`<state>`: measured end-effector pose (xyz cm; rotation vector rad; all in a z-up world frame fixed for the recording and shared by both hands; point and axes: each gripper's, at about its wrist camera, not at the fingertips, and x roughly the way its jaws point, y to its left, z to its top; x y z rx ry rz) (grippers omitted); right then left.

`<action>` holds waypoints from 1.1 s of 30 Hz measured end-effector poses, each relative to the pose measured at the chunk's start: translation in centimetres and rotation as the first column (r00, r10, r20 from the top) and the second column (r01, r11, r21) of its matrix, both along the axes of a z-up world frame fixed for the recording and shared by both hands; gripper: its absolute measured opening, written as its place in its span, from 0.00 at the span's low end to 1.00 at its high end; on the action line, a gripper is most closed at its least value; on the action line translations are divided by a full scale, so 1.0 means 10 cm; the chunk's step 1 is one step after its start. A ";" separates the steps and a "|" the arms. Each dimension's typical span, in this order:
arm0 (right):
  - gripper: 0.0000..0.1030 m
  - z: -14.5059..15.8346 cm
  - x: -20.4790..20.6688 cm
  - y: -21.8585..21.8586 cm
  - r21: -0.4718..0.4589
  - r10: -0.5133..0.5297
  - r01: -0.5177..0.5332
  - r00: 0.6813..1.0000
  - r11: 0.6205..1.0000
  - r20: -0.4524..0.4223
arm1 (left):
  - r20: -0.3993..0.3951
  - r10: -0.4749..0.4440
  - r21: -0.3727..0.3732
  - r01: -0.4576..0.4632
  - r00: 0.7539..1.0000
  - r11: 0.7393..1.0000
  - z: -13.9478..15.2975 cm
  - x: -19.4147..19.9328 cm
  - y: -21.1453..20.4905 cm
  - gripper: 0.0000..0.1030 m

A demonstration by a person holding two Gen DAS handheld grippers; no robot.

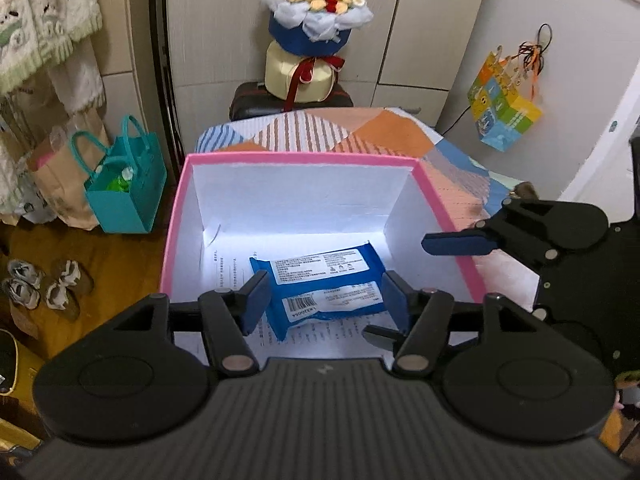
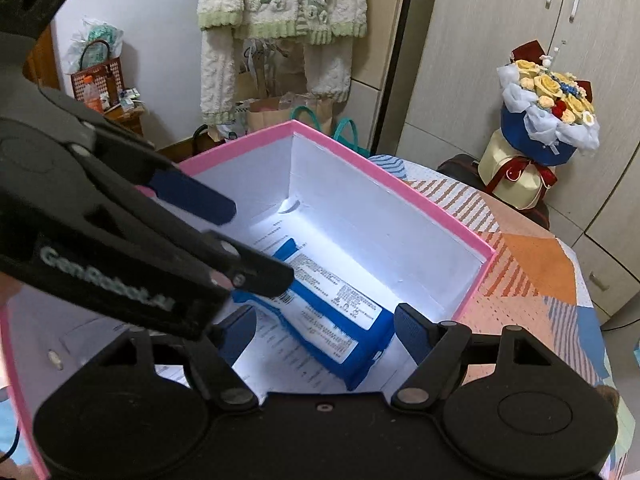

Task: Organize soft objects
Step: 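Lower the blue pack into the pink box and open the left gripper, then grasp the white wet-wipe pack with the left gripper while the right gripper approaches the green sponge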

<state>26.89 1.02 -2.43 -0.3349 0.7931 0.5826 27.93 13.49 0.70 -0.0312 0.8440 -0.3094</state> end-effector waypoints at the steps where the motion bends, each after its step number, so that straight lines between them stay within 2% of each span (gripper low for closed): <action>1: 0.78 0.03 -0.03 -0.02 0.012 0.000 0.000 1.000 1.000 -0.007 | 0.003 -0.003 -0.002 0.003 1.000 1.000 0.04 -0.05 0.00 0.59; 7: 0.78 0.27 -0.34 -0.17 0.064 0.038 -0.037 0.999 0.997 -0.005 | 0.047 -0.011 -0.027 0.012 0.999 1.000 0.28 -0.43 -0.03 0.60; 12: 0.78 0.46 -0.65 -0.35 0.079 0.043 -0.046 0.998 0.996 0.039 | 0.081 -0.055 -0.035 0.058 0.995 0.998 0.44 -0.80 -0.15 0.61; 19: 0.78 0.66 -1.13 -0.90 0.132 0.006 -0.020 0.995 0.991 0.102 | 0.139 -0.139 0.004 0.140 0.980 0.990 0.62 -1.27 -0.38 0.61; 24: 0.78 0.66 -1.41 -1.33 0.165 -0.056 0.038 0.993 0.986 0.106 | 0.142 -0.215 0.031 0.213 0.966 0.977 0.59 -1.49 -0.61 0.61; 33: 0.78 0.40 -1.72 -1.84 0.189 -0.125 0.109 0.990 0.976 0.070 | 0.143 -0.321 0.083 0.311 0.936 0.947 0.39 -1.81 -1.13 0.61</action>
